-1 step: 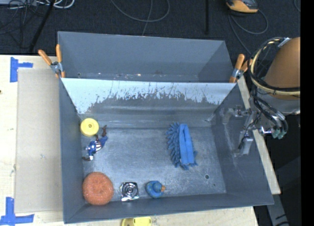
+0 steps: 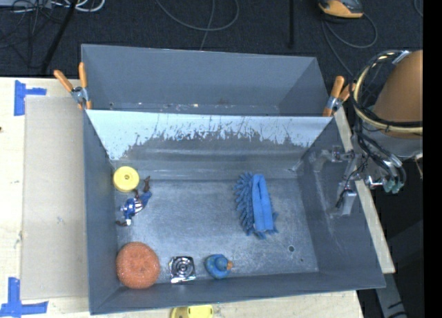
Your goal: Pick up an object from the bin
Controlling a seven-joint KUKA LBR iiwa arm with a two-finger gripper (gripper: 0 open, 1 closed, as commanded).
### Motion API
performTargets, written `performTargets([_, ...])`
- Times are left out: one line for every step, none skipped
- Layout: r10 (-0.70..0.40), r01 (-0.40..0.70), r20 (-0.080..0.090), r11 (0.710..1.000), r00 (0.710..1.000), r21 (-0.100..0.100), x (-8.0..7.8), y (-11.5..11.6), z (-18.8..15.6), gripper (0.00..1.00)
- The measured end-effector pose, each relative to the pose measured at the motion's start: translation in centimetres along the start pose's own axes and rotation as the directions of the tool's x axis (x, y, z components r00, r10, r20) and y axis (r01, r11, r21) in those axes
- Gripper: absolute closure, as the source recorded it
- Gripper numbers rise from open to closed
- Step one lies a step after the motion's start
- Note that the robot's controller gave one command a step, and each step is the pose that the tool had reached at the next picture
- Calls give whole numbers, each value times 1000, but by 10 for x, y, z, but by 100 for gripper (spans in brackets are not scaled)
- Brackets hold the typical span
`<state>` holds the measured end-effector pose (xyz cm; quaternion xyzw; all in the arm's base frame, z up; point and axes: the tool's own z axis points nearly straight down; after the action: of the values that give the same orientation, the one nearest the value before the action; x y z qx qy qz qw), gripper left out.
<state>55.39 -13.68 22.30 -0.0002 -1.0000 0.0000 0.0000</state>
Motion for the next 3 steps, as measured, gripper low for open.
performTargets([-51,51,6,999,999,3,-15,20,34,0])
performTargets([-61,61,-2,998,998,-1,-18,59,68,0])
performTargets([-65,65,1,998,998,-3,-21,79,96,0])
